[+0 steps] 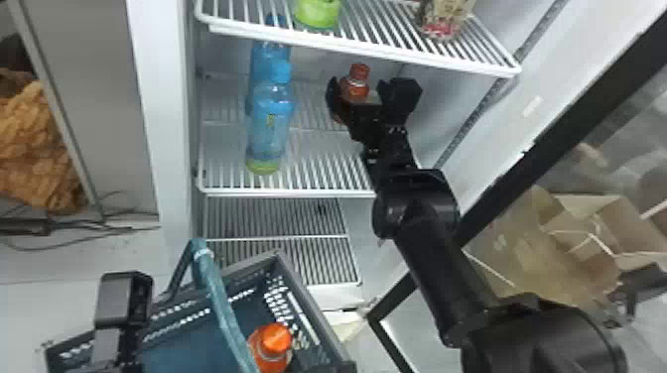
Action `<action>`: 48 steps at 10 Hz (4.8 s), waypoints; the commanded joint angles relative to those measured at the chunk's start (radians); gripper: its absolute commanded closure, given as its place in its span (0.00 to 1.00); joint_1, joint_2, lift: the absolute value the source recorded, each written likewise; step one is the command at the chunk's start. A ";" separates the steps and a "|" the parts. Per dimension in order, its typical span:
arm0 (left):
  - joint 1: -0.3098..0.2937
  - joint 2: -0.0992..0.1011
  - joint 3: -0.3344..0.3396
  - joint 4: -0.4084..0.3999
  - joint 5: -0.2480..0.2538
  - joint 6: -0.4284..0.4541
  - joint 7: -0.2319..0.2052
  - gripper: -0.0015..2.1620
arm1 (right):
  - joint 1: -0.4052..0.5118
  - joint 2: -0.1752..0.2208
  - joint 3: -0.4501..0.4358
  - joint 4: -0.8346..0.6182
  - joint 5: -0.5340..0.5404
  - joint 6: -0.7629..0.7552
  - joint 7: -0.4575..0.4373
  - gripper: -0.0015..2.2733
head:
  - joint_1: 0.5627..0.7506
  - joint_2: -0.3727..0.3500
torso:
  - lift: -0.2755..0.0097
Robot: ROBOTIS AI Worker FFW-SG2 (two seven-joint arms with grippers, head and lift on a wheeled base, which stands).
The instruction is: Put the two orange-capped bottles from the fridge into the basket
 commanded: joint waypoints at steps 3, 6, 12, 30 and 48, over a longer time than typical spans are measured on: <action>0.000 0.000 0.000 0.000 0.002 0.000 0.000 0.54 | -0.004 0.001 0.006 0.009 -0.021 0.050 -0.004 0.33 | 0.70 0.03 | 0.14; 0.000 0.000 0.000 0.000 0.002 0.002 -0.002 0.54 | 0.013 0.002 0.008 -0.018 -0.023 0.050 -0.004 0.33 | 0.70 0.03 | 0.14; 0.005 0.002 0.006 0.000 0.002 0.005 -0.009 0.54 | 0.212 -0.005 -0.046 -0.320 -0.029 0.052 0.064 0.33 | 0.70 0.03 | 0.14; 0.015 -0.001 0.020 0.000 -0.002 0.002 -0.012 0.54 | 1.093 0.004 -0.182 -1.719 -0.356 1.036 0.252 0.33 | 0.70 0.04 | 0.14; 0.005 0.000 0.012 0.005 -0.004 0.005 -0.014 0.54 | 1.034 -0.002 -0.256 -1.851 -0.398 1.682 0.283 0.16 | 0.70 0.03 | 0.14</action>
